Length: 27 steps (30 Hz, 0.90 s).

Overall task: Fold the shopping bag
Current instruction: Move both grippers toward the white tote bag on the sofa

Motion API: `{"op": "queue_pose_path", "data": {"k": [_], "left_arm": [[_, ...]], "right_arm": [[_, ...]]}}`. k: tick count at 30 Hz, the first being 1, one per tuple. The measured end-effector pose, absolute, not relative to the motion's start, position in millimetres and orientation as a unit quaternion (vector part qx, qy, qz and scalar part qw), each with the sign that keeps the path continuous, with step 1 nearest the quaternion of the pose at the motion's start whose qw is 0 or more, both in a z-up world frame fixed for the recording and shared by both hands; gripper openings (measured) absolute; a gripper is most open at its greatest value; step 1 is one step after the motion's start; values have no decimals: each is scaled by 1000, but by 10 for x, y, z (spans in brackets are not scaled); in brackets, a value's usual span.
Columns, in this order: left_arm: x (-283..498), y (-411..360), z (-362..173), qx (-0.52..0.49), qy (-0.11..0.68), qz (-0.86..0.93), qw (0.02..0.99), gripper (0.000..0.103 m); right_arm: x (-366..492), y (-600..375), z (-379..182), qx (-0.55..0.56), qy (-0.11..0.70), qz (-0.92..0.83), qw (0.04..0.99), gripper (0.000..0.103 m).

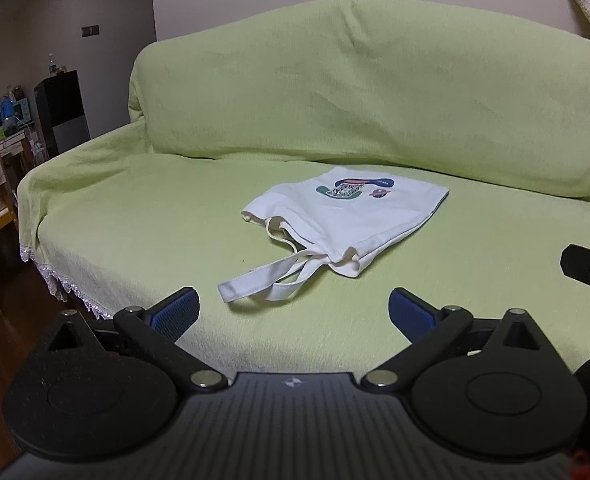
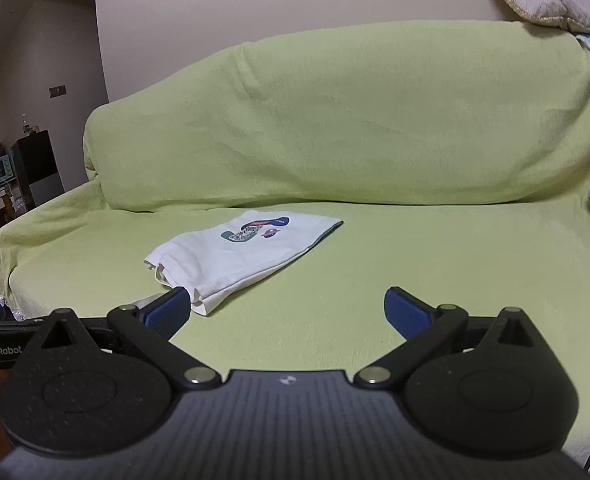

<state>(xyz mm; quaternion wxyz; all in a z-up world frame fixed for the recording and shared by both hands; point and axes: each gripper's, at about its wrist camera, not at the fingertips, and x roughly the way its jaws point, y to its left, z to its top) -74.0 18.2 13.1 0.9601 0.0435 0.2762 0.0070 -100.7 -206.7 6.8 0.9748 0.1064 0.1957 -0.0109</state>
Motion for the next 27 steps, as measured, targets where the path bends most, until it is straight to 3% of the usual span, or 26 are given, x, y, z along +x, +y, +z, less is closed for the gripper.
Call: {"op": "queue_pose_path", "data": {"k": [27], "left_arm": [[373, 347, -507, 48, 356, 14, 933, 101]], "right_arm": [[60, -1974, -537, 87, 278, 16, 956, 102]]}}
